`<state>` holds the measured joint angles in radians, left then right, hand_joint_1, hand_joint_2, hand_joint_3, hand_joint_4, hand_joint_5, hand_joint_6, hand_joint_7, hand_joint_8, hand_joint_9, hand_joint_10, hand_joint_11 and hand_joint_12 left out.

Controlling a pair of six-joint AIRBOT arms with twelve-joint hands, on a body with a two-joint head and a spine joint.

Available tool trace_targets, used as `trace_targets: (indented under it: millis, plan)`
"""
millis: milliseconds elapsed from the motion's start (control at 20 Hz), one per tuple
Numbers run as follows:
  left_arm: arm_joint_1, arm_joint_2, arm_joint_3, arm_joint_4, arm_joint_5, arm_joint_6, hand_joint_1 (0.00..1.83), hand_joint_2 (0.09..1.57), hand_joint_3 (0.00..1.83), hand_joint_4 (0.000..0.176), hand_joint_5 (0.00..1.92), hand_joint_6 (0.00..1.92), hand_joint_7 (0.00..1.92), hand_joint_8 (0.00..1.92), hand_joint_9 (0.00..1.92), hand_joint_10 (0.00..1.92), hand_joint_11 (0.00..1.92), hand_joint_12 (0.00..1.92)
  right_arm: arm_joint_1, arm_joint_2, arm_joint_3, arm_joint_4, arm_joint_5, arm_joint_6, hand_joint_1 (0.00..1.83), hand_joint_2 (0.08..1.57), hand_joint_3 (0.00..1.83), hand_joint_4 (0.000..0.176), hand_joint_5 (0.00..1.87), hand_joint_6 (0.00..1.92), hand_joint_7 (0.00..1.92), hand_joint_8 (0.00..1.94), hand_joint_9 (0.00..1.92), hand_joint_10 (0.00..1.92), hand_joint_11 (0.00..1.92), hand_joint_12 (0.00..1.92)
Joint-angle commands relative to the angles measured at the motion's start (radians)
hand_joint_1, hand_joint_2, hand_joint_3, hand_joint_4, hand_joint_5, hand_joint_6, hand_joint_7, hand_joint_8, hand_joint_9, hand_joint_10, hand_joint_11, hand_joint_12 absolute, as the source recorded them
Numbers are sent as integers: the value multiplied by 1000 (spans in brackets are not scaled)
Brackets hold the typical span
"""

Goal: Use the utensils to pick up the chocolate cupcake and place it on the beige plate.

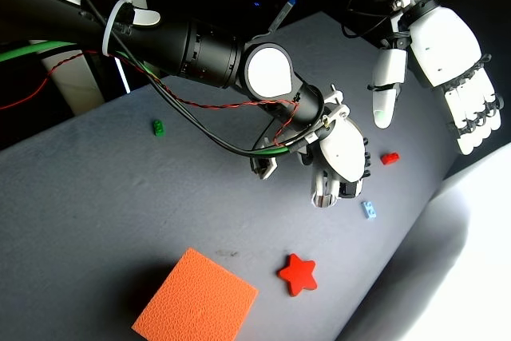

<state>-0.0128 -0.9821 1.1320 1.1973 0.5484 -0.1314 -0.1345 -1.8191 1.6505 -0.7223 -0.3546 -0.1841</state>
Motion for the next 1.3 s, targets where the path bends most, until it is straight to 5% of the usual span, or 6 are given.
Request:
trace_targets:
  millis: [0, 500, 600, 1100, 1150, 1250]
  plan:
    - [-11, 5, 2, 59, -20, 2, 0, 1158, 0, 0, 102, 0, 107, 0, 87, 0, 0, 110, 7, 7, 3, -23, 73, -5, 1187, 1231, 1, 0, 757, 1159, 775, 1505, 589, 1291, 546, 1487]
    - [-14, 6, -1, 53, -24, 2, 0, 1158, 1, 0, 74, 0, 88, 0, 60, 0, 0, 63, 3, 10, 3, -23, 82, -6, 1172, 1234, 2, 0, 765, 1176, 751, 1509, 514, 1351, 470, 1591]
    - [-13, 6, 0, 53, -26, 2, 0, 1154, 0, 0, 71, 2, 82, 0, 56, 0, 0, 63, 3, 10, 3, -23, 86, -7, 1118, 1200, 0, 0, 796, 1248, 547, 1163, 513, 1324, 483, 1542]
    - [-14, 6, 3, 54, -25, 2, 0, 1155, 0, 0, 80, 2, 94, 8, 78, 7, 14, 42, 3, 9, 2, -23, 94, -5, 1115, 1189, 1, 0, 815, 1226, 609, 985, 524, 1254, 475, 1527]
    - [-14, 6, 3, 54, -25, 2, 0, 1157, 0, 0, 98, 8, 112, 14, 95, 13, 28, 51, 3, 9, 2, -23, 94, -5, 1136, 1096, 0, 0, 662, 854, 607, 997, 531, 1239, 480, 1519]
    - [-14, 6, 3, 54, -25, 2, 0, 1160, 1, 0, 96, 5, 110, 9, 91, 8, 23, 56, 1, 10, 2, -23, 94, -4, 1130, 1162, 1, 0, 850, 1148, 593, 1048, 525, 1259, 484, 1528]
